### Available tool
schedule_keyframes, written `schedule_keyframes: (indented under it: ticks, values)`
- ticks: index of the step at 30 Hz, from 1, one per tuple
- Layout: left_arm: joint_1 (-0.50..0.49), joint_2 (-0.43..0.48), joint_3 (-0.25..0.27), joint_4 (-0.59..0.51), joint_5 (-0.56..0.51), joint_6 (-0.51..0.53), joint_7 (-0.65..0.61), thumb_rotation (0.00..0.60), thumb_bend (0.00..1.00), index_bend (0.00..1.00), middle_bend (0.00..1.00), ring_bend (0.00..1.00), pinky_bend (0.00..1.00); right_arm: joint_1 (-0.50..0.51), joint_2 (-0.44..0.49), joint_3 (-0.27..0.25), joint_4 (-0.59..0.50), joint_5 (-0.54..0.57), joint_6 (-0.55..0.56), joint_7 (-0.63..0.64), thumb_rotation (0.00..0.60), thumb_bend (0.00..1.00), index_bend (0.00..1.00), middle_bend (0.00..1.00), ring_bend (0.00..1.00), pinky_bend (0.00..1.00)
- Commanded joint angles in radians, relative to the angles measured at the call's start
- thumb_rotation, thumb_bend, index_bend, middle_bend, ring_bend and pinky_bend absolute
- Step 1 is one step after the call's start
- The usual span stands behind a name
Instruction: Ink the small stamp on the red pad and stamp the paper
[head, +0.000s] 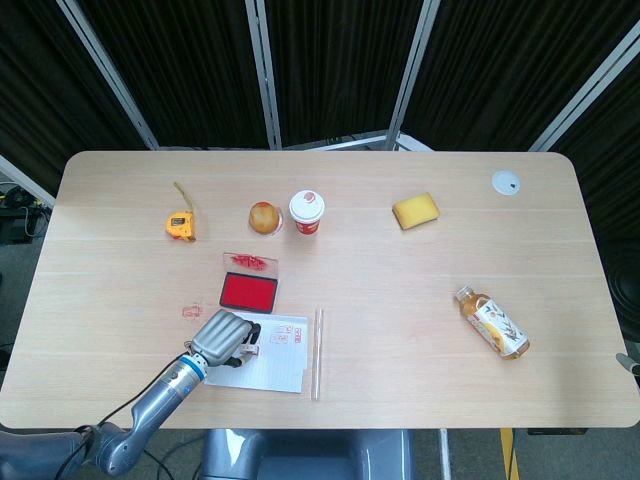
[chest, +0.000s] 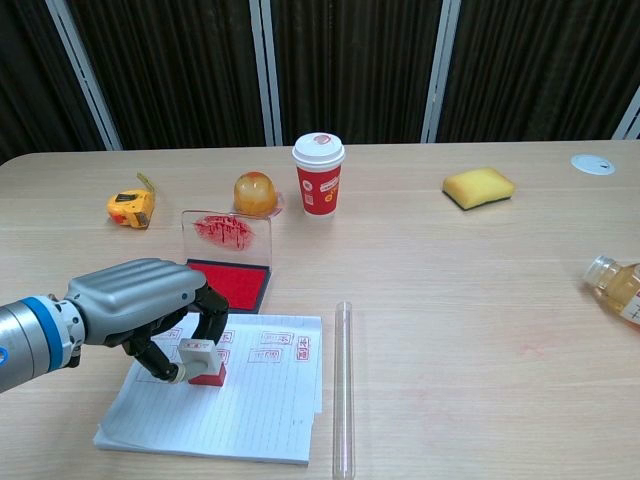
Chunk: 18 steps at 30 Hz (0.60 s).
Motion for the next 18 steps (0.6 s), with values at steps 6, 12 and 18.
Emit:
schedule_keyframes:
  ticks: [6,12,18]
  values:
    - [0.003,-0.016,0.004,0.023,-0.003,-0.006,-0.002,0.600,0.41,0.60,0.56,0.81,0.87,0.000,0.000,0.000,0.004,0.003,-0.003,0.001,0.600,0.00,0.00,0.00,0.00,0.00]
    - [0.005,-0.021,0.005,0.037,0.000,-0.010,-0.012,0.600,0.41,0.60,0.56,0.81,0.87,0.001,-0.002,0.000,0.006,0.004,-0.004,0.000,0.600,0.00,0.00,0.00,0.00,0.00]
    - [0.006,-0.025,0.006,0.045,0.002,-0.013,-0.017,0.600,0.41,0.60,0.56,0.81,0.87,0.001,-0.004,0.000,0.007,0.004,-0.004,-0.003,0.600,0.00,0.00,0.00,0.00,0.00]
